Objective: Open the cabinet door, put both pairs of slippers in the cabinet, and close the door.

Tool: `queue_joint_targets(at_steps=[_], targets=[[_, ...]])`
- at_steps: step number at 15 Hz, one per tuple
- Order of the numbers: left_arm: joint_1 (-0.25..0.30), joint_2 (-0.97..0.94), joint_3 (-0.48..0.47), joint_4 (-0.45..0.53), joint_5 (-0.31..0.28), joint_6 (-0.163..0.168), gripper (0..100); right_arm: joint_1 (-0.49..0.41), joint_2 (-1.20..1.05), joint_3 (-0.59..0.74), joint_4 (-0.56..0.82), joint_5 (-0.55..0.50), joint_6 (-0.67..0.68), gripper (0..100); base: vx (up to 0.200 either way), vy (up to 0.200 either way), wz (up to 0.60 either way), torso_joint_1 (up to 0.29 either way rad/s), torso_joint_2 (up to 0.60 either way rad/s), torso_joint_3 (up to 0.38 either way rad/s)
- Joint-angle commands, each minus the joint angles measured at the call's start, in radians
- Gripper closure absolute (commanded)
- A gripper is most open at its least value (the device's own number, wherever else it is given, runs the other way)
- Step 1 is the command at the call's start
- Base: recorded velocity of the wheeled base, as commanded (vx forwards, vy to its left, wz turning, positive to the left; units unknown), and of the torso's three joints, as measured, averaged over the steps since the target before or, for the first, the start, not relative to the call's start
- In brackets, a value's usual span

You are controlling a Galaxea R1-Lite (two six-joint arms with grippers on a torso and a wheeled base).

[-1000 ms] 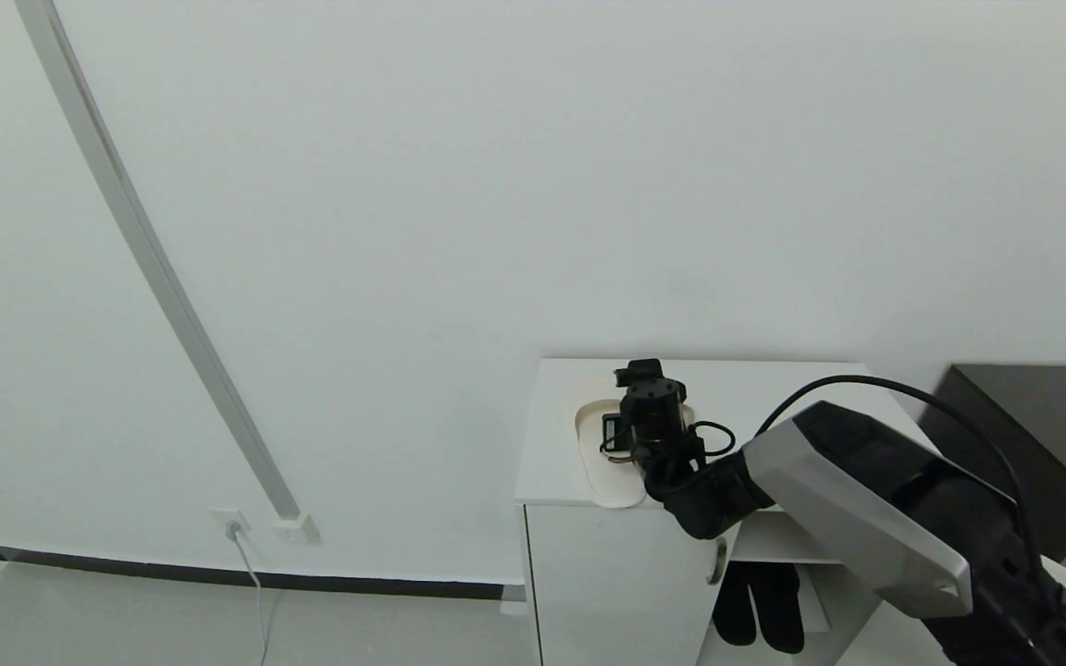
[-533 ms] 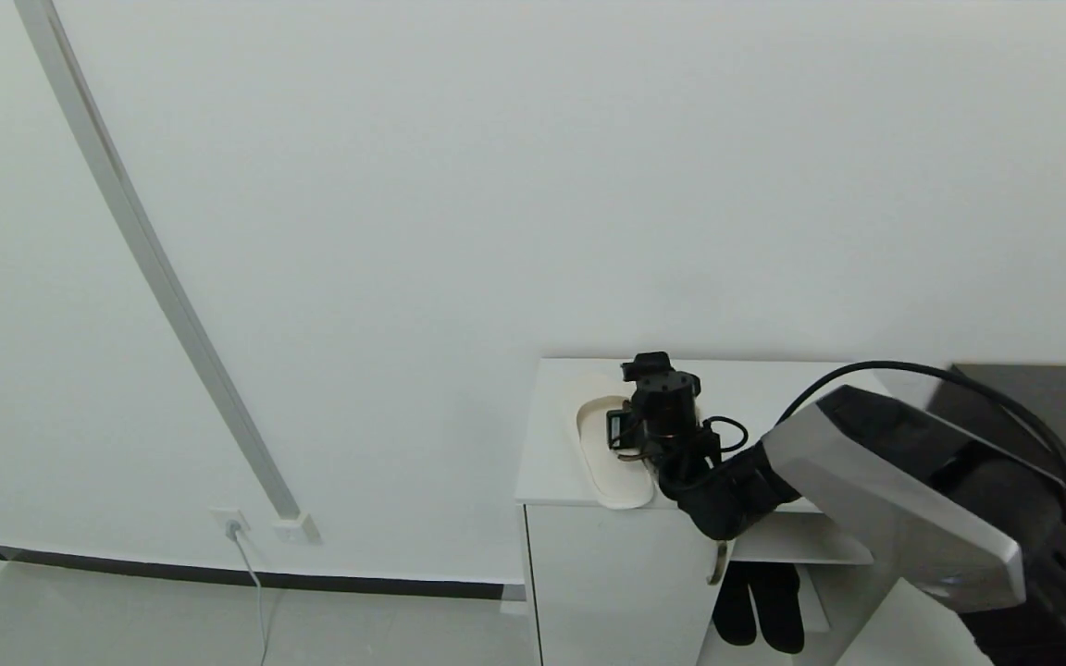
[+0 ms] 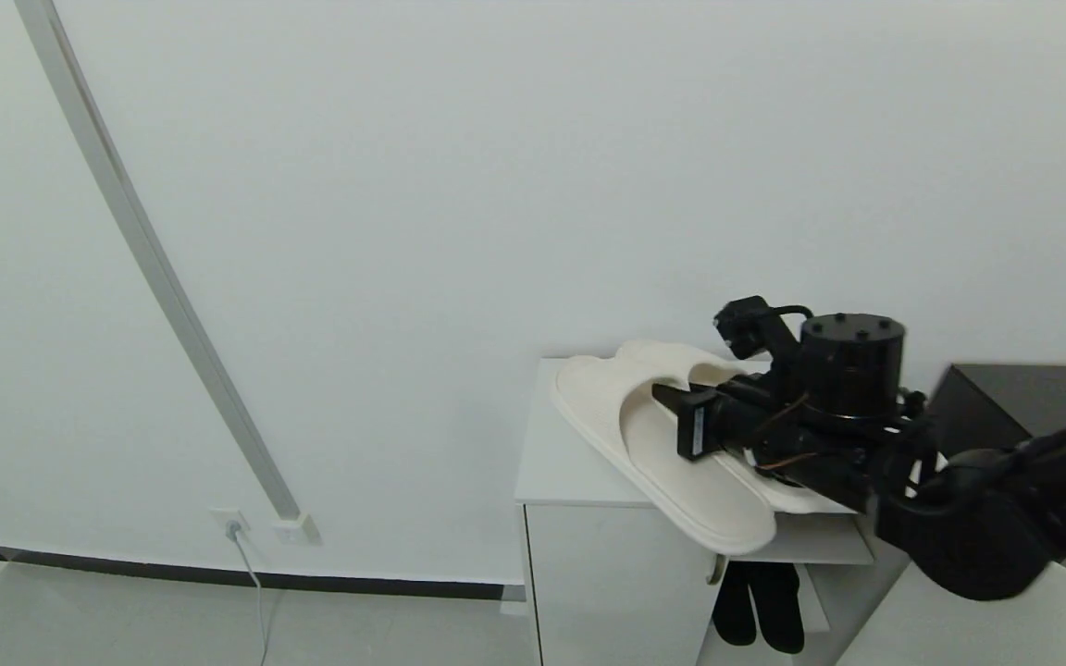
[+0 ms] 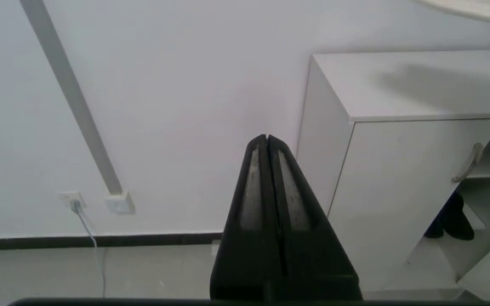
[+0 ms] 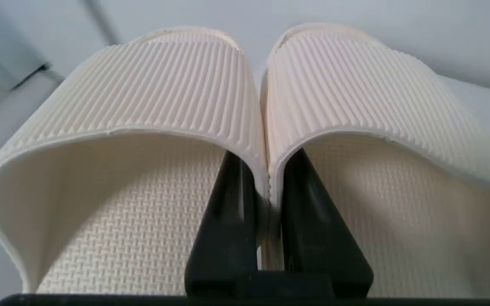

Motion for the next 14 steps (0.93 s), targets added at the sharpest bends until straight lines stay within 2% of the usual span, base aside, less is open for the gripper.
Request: queue_joint_targets(at_steps=[1,5,13,14], targets=[[0.001,0.001,0.0,0.0,0.0,0.0,100,0.006,-0.228,0.163,-0.002,0.108,-0.084,100,0.0,0.0,0.0,0.0,0.0,0.0],[0.001,0.001,0.0,0.0,0.0,0.0,100,0.035,-0.272,0.252,-0.022,0.145,-0.22,100,0.0,0.0,0.0,0.0,0.0,0.0],[0.001,0.001,0.0,0.0,0.0,0.0,100,0.066,-0.272,0.304,-0.063,0.141,-0.219,100,0.0,0.0,0.0,0.0,0.0,0.0],[0.001,0.001,0.0,0.0,0.0,0.0,100,0.067,-0.271,0.305,-0.063,0.141,-0.219,100,-0.2,0.0,0.0,-0.002,0.0,0.002]])
